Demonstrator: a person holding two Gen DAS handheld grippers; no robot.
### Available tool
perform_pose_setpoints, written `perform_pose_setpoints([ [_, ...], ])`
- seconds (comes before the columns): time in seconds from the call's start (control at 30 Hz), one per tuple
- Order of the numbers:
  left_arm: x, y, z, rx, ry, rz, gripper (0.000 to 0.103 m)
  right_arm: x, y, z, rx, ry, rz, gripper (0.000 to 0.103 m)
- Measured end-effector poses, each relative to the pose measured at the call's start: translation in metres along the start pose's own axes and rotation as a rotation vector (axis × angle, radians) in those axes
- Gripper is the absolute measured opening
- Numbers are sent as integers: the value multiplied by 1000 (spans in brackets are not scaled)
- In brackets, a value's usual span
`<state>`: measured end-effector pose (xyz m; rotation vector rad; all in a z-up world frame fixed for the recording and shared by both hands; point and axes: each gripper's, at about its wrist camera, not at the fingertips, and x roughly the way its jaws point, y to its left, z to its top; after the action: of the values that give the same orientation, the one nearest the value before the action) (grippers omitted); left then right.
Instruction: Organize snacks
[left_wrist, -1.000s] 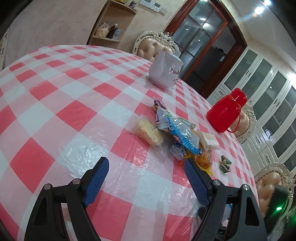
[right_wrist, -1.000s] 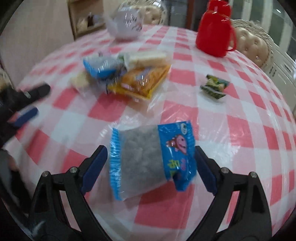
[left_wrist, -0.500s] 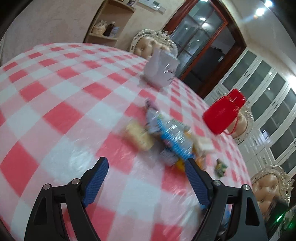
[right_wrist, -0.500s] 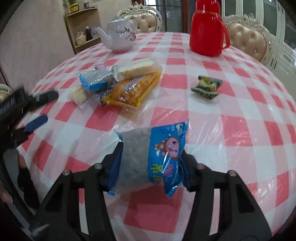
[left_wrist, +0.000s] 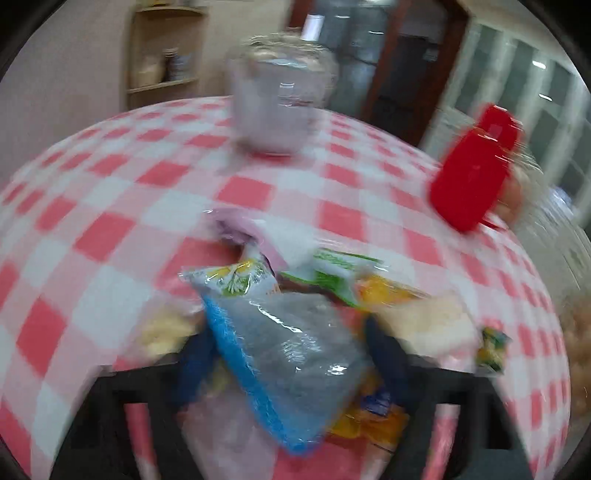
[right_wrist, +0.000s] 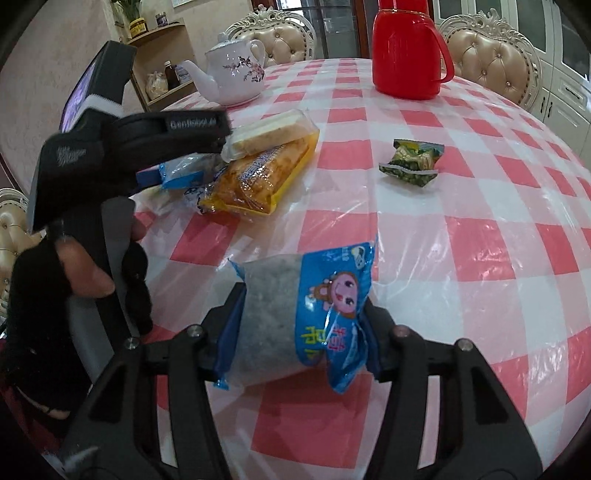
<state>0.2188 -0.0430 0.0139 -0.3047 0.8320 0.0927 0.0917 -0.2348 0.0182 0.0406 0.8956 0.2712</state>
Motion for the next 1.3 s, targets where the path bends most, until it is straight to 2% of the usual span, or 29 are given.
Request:
perform_pose_setpoints([
  [0.03, -3, 2, 0, 10, 18, -37, 52, 0, 0, 0, 2, 0, 2, 59],
  [0.07, -8, 3, 1, 20, 18, -43, 50, 0, -1, -1, 3, -1, 3, 59],
  [0.13, -25, 4, -2, 70, 2, -60, 38, -1, -2, -1, 7, -4, 3, 59],
  [0.2, -45, 9, -7, 93, -16, -82, 32, -4, -4, -3, 15, -10, 6, 59],
  [0.43, -88, 56, -45, 98, 26, -141, 31, -10, -8, -5, 42, -24, 2, 59],
  [0.53, -106, 87, -53, 51, 77, -254, 32, -12, -8, -6, 51, -25, -4, 59],
  [0.6, -112, 98, -59, 62, 98, -283, 35, -12, -8, -6, 53, -23, -7, 59],
  [0.67, -112, 106, -65, 65, 94, -265, 54, -11, -9, -6, 59, -21, -8, 59],
  [0.7, -110, 108, -66, 59, 90, -251, 71, -11, -9, -6, 61, -19, -7, 59],
  [0.73, -110, 107, -67, 41, 90, -225, 77, -11, -10, -6, 63, -18, -6, 59],
  [0.8, -114, 103, -66, 47, 80, -210, 77, -9, -11, -6, 67, -15, -2, 59],
  [0.83, -120, 96, -67, 88, 46, -195, 81, -9, -11, -6, 68, -16, -2, 59],
  [0.87, -121, 94, -69, 116, 31, -157, 84, -9, -10, -5, 66, -15, -4, 60],
  [0.9, -119, 89, -70, 152, 17, -77, 86, -9, -10, -5, 62, -13, -7, 60],
  [0.93, -115, 88, -72, 167, 22, -44, 86, -9, -9, -5, 60, -13, -9, 60],
  [0.97, -110, 91, -72, 162, 43, -44, 86, -9, -9, -6, 59, -13, -11, 60],
  [1.07, -99, 97, -73, 112, 79, -79, 86, -9, -9, -6, 58, -13, -12, 60],
  [1.13, -91, 96, -77, 150, 103, -9, 86, -9, -9, -6, 60, -13, -11, 60],
  [1.2, -88, 96, -82, 165, 123, 7, 86, -9, -9, -6, 61, -13, -10, 60],
  [1.23, -89, 95, -83, 178, 105, 8, 84, -9, -9, -6, 60, -13, -11, 60],
  [1.27, -89, 94, -84, 187, 103, -1, 80, -9, -9, -6, 58, -13, -12, 60],
  [1.3, -89, 94, -84, 198, 88, 0, 59, -9, -9, -6, 57, -13, -13, 60],
])
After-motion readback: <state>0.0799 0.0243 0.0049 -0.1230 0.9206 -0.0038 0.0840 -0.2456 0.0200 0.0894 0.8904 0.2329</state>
